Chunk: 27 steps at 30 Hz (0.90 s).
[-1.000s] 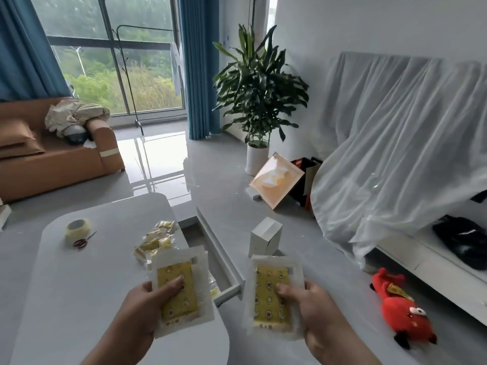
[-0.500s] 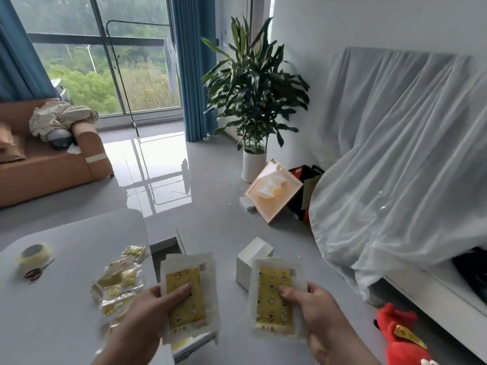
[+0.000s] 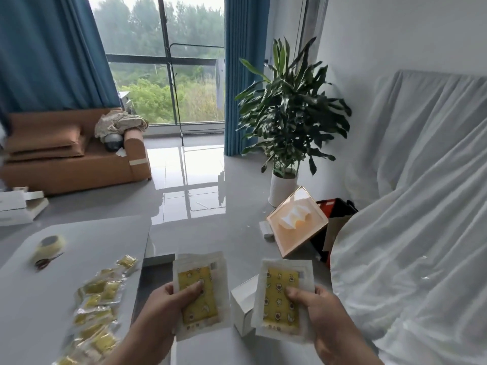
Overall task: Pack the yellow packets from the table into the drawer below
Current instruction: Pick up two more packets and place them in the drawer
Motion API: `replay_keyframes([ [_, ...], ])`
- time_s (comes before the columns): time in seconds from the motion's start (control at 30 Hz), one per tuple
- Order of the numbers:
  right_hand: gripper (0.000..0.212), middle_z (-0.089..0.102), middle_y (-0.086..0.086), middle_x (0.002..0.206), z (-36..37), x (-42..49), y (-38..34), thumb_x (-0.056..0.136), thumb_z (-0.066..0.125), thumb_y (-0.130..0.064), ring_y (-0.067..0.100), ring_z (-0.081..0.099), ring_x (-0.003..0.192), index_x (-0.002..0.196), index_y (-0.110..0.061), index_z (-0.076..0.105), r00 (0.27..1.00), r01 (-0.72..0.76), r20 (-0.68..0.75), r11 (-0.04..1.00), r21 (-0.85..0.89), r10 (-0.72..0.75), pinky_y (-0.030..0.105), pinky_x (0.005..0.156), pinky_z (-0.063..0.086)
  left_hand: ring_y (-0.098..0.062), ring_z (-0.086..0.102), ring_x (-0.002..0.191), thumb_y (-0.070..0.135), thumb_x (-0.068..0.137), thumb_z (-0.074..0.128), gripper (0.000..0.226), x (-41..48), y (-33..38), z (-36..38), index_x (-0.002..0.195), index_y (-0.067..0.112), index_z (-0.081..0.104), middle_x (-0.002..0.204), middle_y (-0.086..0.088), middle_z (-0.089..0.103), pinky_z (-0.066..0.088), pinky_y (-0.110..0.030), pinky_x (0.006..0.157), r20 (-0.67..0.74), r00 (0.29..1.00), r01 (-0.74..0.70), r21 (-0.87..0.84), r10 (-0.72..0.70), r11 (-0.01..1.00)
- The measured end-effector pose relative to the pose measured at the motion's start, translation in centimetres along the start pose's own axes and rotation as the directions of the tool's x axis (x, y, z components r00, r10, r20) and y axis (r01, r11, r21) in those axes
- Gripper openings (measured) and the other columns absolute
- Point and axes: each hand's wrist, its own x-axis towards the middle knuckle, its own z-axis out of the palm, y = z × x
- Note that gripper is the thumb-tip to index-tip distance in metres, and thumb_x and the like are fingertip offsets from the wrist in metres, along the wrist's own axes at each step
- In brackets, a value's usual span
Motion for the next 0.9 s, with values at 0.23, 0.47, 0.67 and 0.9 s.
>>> replay_keyframes([
  [0.23, 0.017, 0.075, 0.022, 0.087, -1.2, 8.3, -4.5, 0.086, 0.062, 0.001, 0.035, 0.073, 0.074, 0.102, 0.005, 0.065, 0.991, -0.042, 0.120, 0.996, -0.075, 0.051, 0.043, 0.056, 0.058, -0.042, 0.071, 0.075, 0.009, 0.066, 0.072, 0.042, 5.8, 1.1, 2.7, 0.101, -0.013, 0.063, 0.091, -0.030, 0.071, 0.059, -0.044, 0.061, -0.090, 0.995, -0.047, -0.033, 0.044, 0.998],
  [0.47, 0.015, 0.075, 0.020, 0.084, 2.1, 20.6, -9.4, 0.088, 0.061, 0.002, 0.032, 0.073, 0.069, 0.102, 0.004, 0.064, 0.980, -0.069, 0.176, 0.988, -0.140, 0.093, 0.039, 0.046, 0.056, -0.040, 0.072, 0.075, 0.009, 0.067, 0.072, 0.040, 16.6, 3.7, 4.0, 0.101, -0.012, 0.064, 0.093, -0.030, 0.071, 0.059, -0.044, 0.061, -0.177, 0.982, -0.080, -0.099, 0.062, 0.992],
  [0.67, 0.016, 0.075, 0.020, 0.086, 5.4, 30.3, -13.8, 0.087, 0.064, 0.000, 0.035, 0.074, 0.076, 0.103, 0.003, 0.065, 0.973, -0.052, 0.209, 0.974, -0.218, 0.099, 0.048, 0.059, 0.059, -0.042, 0.071, 0.076, 0.027, 0.031, 0.098, 0.079, 24.3, 7.7, 5.4, 0.094, -0.012, 0.070, 0.092, -0.031, 0.070, 0.058, -0.046, 0.061, -0.161, 0.984, -0.097, -0.147, 0.073, 0.984],
  [0.9, 0.021, 0.074, 0.023, 0.092, 8.7, 38.0, -17.0, 0.084, 0.069, -0.001, 0.042, 0.072, 0.086, 0.105, 0.002, 0.066, 0.953, -0.066, 0.268, 0.962, -0.266, 0.140, 0.065, 0.076, 0.054, -0.042, 0.071, 0.074, 0.030, 0.027, 0.098, 0.076, 29.4, 11.3, 6.4, 0.087, -0.009, 0.072, 0.090, -0.030, 0.071, 0.058, -0.043, 0.057, -0.261, 0.957, -0.172, -0.155, 0.127, 0.973],
])
